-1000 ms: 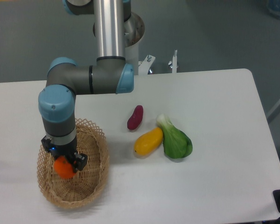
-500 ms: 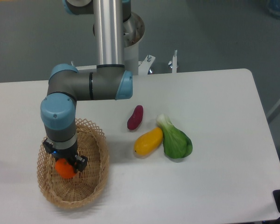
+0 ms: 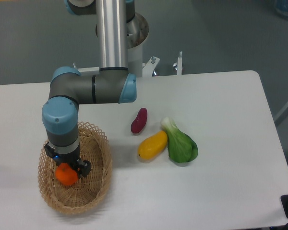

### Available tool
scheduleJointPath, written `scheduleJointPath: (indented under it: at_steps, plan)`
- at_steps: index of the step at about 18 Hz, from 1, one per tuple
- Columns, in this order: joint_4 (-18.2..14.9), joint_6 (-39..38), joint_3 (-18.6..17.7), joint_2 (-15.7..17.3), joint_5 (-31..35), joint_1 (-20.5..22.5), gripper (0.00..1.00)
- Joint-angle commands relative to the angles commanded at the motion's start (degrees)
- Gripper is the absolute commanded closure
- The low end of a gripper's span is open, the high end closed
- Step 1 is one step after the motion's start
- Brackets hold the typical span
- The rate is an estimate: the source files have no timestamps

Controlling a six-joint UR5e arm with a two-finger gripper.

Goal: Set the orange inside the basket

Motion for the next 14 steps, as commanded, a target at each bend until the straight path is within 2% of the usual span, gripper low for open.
scheduleJointPath:
  at_steps: [6, 7, 9, 12, 14]
  plan:
    - [0.0, 0.26, 0.88, 1.94, 0.17, 0.09, 0.0]
    - [0.09, 0.35, 0.97, 2.02, 1.05, 0.09, 0.0]
    - [0.18, 0.27, 2.02, 3.07, 8.31, 0.18, 0.0]
    - [-0.35, 1.05, 2.03, 5.01, 8.61, 0.79, 0.0]
    - [-0.79, 5.61, 1.94, 6.23, 8.61, 1.58, 0.0]
